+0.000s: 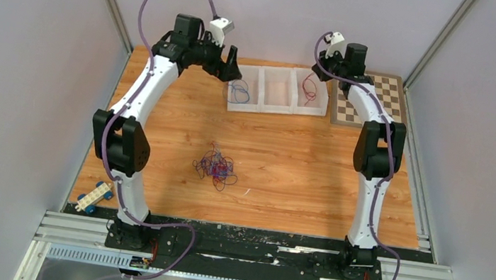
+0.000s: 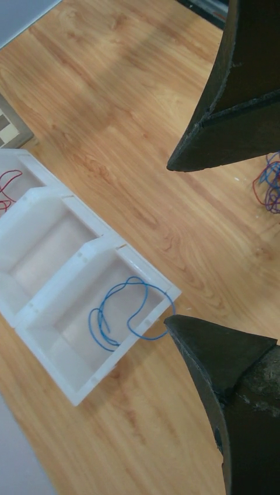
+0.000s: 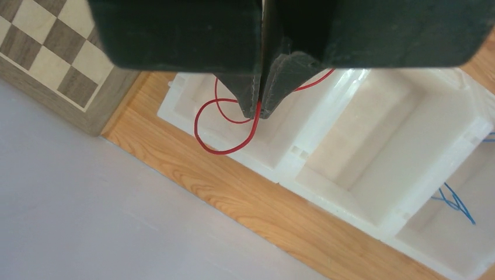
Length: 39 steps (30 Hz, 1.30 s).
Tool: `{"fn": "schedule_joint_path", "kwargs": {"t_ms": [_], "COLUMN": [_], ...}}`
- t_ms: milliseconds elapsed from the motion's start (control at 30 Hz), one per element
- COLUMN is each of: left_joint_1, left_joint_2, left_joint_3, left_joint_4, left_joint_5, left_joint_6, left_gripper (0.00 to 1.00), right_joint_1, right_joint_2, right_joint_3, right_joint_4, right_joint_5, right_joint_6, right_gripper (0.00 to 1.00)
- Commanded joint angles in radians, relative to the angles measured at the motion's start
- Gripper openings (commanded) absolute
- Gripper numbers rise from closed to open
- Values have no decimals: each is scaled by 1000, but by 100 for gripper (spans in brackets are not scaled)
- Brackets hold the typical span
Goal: Untangle the cables
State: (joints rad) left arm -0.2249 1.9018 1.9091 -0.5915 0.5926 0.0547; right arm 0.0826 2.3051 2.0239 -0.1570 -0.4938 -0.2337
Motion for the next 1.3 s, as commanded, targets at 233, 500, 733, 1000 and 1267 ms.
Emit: {"fn": "schedule_joint_path", "kwargs": {"t_ms": [233, 500, 733, 1000, 1267], "left_joint_1": [129, 163, 143, 107, 108], "left_joint_2": [-119, -252, -391, -363, -293], "left_joint_3": [-73, -255, -565, -750, -817], "left_joint_4": [-268, -362, -417, -347, -165], "left_joint_5": [100, 106, 183, 238, 246], "left_joint_6": [0, 147, 291, 218, 87], "left_gripper": [100, 100, 99, 82, 58], "right_joint_1": [30, 21, 25, 247, 484], "right_joint_2": [-74, -254, -431, -586, -458], "right_joint_3": [-130, -174, -251, -605, -677], "right_joint_4": [57, -48, -288, -322, -197], "right_joint_5": [35, 10, -271, -480, -469], "right_joint_6": [-150, -148, -78, -9, 98], "right_gripper": [29, 80, 92, 95, 87]}}
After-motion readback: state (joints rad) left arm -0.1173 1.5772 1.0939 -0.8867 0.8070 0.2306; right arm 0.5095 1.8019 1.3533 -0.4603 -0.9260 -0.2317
